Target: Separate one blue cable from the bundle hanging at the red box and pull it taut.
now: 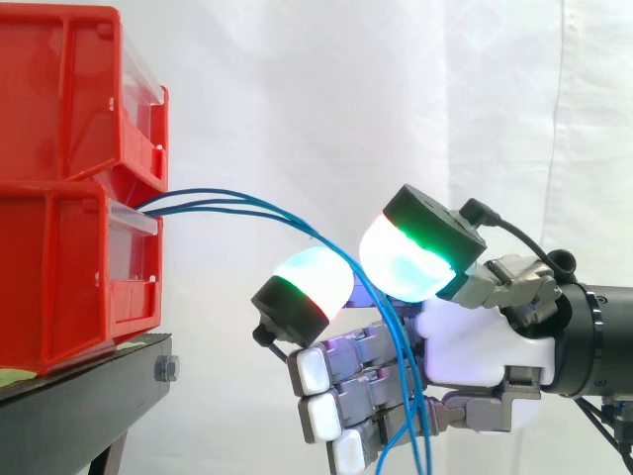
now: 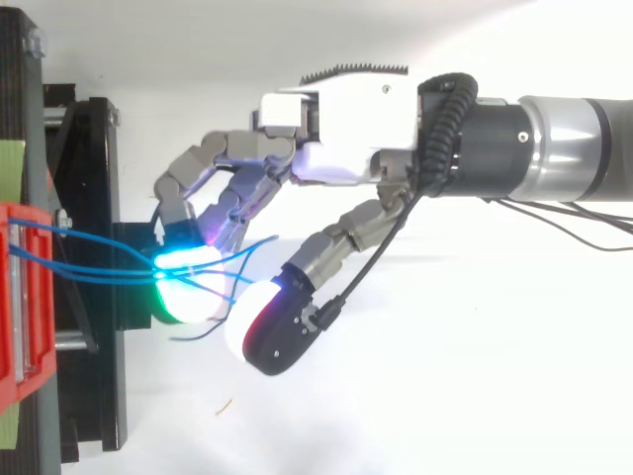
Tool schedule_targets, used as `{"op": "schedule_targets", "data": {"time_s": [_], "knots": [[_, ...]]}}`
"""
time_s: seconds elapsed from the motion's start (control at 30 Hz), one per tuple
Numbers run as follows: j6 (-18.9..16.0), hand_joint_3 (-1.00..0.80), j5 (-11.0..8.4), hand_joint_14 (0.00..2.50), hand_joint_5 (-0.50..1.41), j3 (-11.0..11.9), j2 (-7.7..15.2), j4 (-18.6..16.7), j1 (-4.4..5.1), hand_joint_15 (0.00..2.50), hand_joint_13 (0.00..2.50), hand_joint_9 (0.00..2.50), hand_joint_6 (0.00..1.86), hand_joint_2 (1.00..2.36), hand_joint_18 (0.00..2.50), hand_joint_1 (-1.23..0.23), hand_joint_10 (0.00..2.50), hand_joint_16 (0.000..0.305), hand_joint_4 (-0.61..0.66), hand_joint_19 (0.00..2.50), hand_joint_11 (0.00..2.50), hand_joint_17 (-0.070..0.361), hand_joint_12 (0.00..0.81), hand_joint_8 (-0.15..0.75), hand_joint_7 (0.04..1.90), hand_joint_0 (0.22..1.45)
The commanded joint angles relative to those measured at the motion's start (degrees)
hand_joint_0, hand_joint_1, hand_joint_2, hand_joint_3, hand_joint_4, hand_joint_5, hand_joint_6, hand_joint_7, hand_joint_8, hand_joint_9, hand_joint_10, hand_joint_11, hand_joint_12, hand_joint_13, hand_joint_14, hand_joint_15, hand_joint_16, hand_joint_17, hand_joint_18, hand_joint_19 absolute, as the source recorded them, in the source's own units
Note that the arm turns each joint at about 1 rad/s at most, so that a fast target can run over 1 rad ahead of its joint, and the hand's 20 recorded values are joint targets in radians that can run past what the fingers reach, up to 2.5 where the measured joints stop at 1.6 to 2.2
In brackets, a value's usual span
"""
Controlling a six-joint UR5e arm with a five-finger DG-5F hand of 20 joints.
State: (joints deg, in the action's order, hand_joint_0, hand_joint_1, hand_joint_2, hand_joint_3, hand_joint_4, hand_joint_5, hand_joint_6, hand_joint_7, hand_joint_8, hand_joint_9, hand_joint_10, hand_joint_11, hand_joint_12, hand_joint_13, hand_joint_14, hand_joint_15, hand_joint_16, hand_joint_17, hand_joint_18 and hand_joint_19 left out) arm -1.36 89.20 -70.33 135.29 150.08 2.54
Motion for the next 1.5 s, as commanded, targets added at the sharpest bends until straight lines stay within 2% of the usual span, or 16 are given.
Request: {"op": "schedule_targets", "data": {"time_s": [0.0, 0.1, 0.27, 0.47, 0.63, 0.7, 0.87, 0.93, 0.97, 1.0, 1.03, 1.1, 1.2, 1.27, 1.33, 1.47], "knots": [[3.12, -0.5, -1.57, 0.02, -0.17, 0.02, -0.21, 0.56, -0.95, 0.59, 0.82, 0.82, 0.89, 1.0, 0.73, -0.76, 0.02, 0.045, 0.06, 0.6, 0.64, 0.1, 0.345, 0.257, 1.05, 0.6], [4.52, -0.46, -3.06, 0.02, -0.17, 0.02, -1.17, 1.26, -1.22, 0.59, 0.83, 0.83, 0.88, 1.0, 0.74, -0.74, 0.02, 0.045, 0.05, 0.61, 0.66, 0.101, 0.353, 0.26, 1.08, 0.61], [8.57, -0.41, -5.7, 0.02, -0.17, 0.02, -3.2, 5.66, -1.31, 0.6, 0.82, 0.82, 0.88, 1.01, 0.73, -0.71, 0.02, 0.046, 0.06, 0.62, 0.65, 0.104, 0.362, 0.265, 1.05, 0.59], [9.27, -0.48, -6.23, 0.02, -0.17, 0.02, -3.2, 6.27, -0.95, 0.6, 0.82, 0.83, 0.87, 1.0, 0.73, -0.68, 0.02, 0.047, 0.08, 0.63, 0.65, 0.106, 0.366, 0.272, 1.03, 0.58], [9.27, -0.35, -7.72, 0.02, -0.17, 0.02, -3.28, 6.8, -0.52, 0.59, 0.83, 0.82, 0.86, 1.01, 0.74, -0.76, 0.02, 0.046, 0.05, 0.62, 0.65, 0.104, 0.364, 0.272, 1.09, 0.62], [9.18, -0.38, -7.81, 0.02, -0.19, 0.02, -3.28, 7.33, -0.43, 0.59, 0.8, 0.76, 0.88, 1.01, 0.73, -0.9, 0.02, 0.046, 0.0, 0.59, 0.64, 0.104, 0.355, 0.251, 1.06, 0.67], [9.18, -0.5, -7.81, 0.02, -0.19, 0.02, -3.28, 7.77, -0.43, 0.56, 0.77, 0.73, 0.89, 1.0, 0.71, -0.95, 0.02, 0.046, -0.01, 0.53, 0.64, 0.104, 0.344, 0.242, 1.04, 0.74], [9.18, -0.5, -7.81, 0.02, -0.19, 0.02, -3.28, 7.77, -0.34, 0.56, 0.76, 0.73, 0.89, 1.0, 0.71, -0.96, 0.02, 0.046, 0.01, 0.54, 0.64, 0.103, 0.342, 0.238, 1.03, 0.72], [9.18, -0.5, -7.72, 0.02, -0.19, 0.02, -3.28, 7.77, -0.34, 0.58, 0.76, 0.75, 0.89, 1.0, 0.7, -0.94, 0.02, 0.045, 0.02, 0.57, 0.65, 0.102, 0.344, 0.242, 1.01, 0.64], [9.18, -0.5, -7.72, 0.02, -0.19, 0.02, -3.2, 7.68, -0.25, 0.58, 0.76, 0.75, 0.89, 1.0, 0.7, -0.94, 0.02, 0.045, 0.02, 0.58, 0.65, 0.102, 0.343, 0.239, 1.01, 0.64], [9.18, -0.5, -7.81, 0.02, -0.18, 0.02, -3.2, 7.59, -0.25, 0.59, 0.78, 0.8, 0.89, 1.0, 0.73, -0.86, 0.02, 0.047, 0.04, 0.6, 0.63, 0.106, 0.359, 0.258, 1.0, 0.55], [9.18, -0.5, -7.81, 0.02, -0.17, 0.02, -3.28, 7.59, -0.25, 0.59, 0.82, 0.88, 0.88, 1.0, 0.77, -0.78, 0.02, 0.05, 0.06, 0.61, 0.64, 0.112, 0.375, 0.287, 1.0, 0.51], [9.27, -0.5, -7.81, 0.02, -0.15, 0.02, -3.2, 7.59, -0.16, 0.58, 0.84, 0.95, 0.86, 1.0, 0.79, -0.61, 0.02, 0.048, 0.07, 0.62, 0.66, 0.108, 0.374, 0.29, 1.0, 0.53], [9.27, -0.5, -7.81, 0.02, -0.15, 0.02, -3.2, 7.68, -0.16, 0.59, 0.85, 0.98, 0.85, 1.0, 0.78, -0.5, 0.02, 0.046, 0.05, 0.65, 0.65, 0.103, 0.362, 0.281, 1.04, 0.59], [9.09, -0.46, -7.81, 0.02, -0.15, 0.02, -3.28, 7.77, -0.16, 0.6, 0.85, 0.98, 0.85, 1.0, 0.78, -0.51, 0.02, 0.045, 0.05, 0.65, 0.66, 0.102, 0.362, 0.284, 1.08, 0.6], [9.09, -0.18, -7.81, 0.02, -0.15, 0.02, -3.2, 7.68, -0.08, 0.6, 0.86, 0.99, 0.9, 1.02, 0.78, -0.73, 0.02, 0.046, 0.11, 0.66, 0.69, 0.103, 0.372, 0.295, 1.19, 0.58]]}}
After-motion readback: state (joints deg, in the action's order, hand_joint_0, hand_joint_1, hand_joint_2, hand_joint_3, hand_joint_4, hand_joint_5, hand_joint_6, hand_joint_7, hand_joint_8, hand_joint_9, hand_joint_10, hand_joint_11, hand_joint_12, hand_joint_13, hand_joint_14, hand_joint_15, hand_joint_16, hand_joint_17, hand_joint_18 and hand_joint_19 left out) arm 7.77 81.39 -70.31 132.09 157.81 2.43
